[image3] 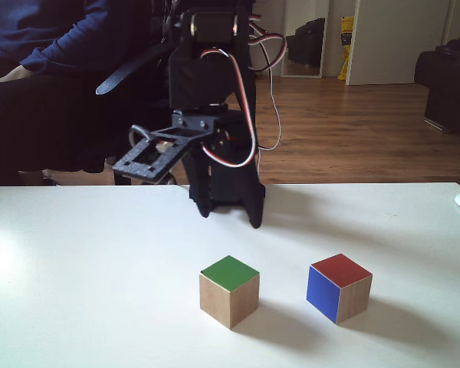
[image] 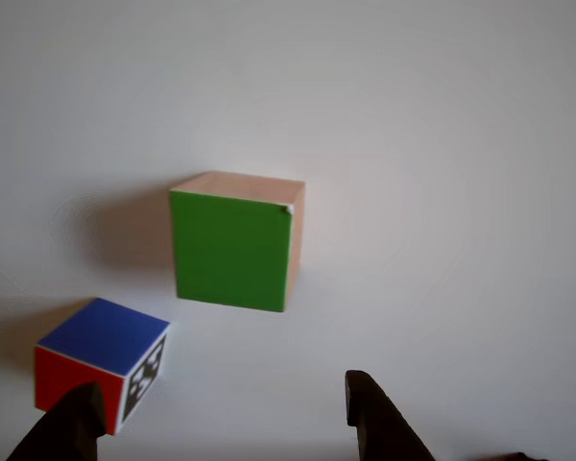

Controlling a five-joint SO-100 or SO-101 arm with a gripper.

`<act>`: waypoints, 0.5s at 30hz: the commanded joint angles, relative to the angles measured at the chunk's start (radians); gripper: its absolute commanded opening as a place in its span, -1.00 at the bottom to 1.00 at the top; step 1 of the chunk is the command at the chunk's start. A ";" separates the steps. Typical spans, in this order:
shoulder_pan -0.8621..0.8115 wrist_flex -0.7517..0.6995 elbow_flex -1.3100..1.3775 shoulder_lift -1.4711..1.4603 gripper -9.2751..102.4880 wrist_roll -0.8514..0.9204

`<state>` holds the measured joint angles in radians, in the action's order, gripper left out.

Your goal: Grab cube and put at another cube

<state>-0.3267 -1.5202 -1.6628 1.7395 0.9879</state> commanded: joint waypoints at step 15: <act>-0.044 0.144 0.054 -0.160 -0.11 -0.046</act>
<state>-0.3651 -1.3944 -1.6567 1.5769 0.9572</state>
